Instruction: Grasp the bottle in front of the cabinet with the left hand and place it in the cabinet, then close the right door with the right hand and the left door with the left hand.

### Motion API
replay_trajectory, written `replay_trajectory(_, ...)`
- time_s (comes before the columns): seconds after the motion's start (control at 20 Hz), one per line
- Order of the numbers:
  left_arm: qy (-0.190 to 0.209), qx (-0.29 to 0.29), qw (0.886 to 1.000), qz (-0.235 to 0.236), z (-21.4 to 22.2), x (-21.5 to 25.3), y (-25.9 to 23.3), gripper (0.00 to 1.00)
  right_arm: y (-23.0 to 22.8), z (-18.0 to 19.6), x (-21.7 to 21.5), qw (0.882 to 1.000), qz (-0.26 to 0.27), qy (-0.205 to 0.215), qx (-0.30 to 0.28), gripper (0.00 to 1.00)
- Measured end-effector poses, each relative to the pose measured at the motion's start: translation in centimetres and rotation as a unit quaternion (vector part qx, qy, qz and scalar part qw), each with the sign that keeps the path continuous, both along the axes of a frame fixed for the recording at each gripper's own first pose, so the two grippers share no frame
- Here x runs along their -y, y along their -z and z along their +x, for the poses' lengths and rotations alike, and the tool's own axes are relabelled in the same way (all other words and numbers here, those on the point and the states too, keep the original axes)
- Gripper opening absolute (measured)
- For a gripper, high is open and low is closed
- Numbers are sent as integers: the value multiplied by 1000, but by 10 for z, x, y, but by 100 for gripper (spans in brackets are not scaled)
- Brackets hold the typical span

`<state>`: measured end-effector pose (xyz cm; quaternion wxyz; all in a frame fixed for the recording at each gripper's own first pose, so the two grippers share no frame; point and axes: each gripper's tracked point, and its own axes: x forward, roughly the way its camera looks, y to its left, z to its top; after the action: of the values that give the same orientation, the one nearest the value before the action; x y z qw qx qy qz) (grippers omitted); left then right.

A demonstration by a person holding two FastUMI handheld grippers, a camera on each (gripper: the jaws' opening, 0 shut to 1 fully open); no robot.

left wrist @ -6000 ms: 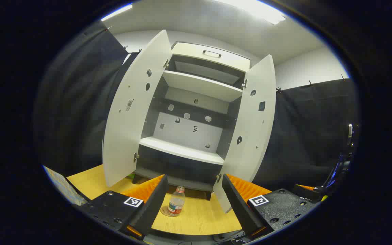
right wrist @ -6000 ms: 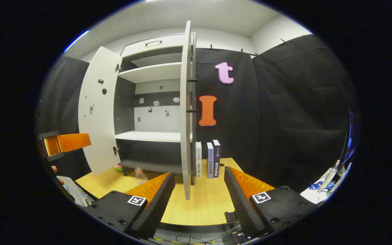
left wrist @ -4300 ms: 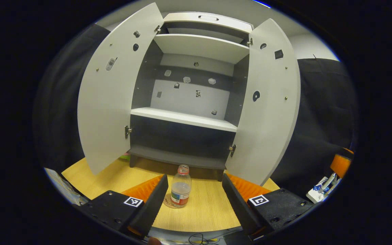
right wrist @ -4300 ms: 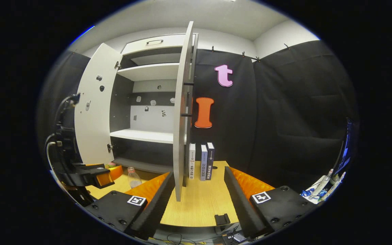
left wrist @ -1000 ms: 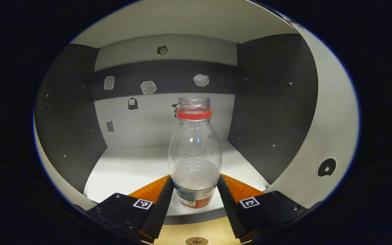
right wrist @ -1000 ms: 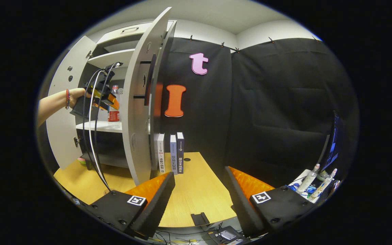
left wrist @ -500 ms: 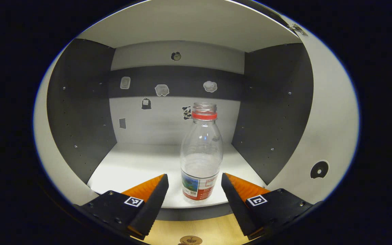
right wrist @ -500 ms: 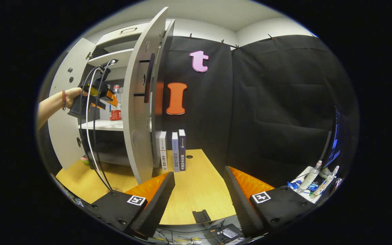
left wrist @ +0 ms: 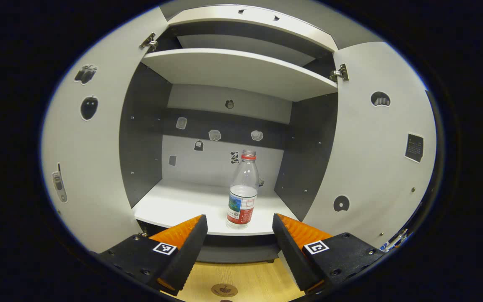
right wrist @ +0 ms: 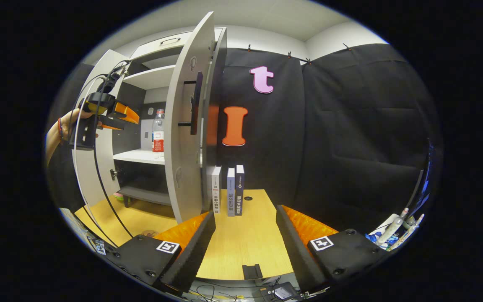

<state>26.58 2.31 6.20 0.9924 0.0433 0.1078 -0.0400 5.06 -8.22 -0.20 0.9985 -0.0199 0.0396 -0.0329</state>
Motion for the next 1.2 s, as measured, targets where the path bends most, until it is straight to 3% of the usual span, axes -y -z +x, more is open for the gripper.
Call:
replay_trajectory(0.25,-24,45,998,29,-70,-13,-11,95,-17,26,-16,999,12,-39,9,97)
replay_trajectory(0.65,-48,59,997,-8,-143,-33,-2,95,-42,75,-43,997,-6,-76,21,97)
replay_trajectory(0.95,-62,77,995,-4,-147,-79,-11,95,-37,106,-69,997,-5,-71,4,100)
replay_trajectory(1.15,-39,69,997,7,-134,-99,-11,95,-44,113,-66,1000,-5,-24,16,96)
replay_trajectory(1.2,-28,68,997,5,-131,-101,-11,95,-43,113,-68,1000,-1,-17,16,100)
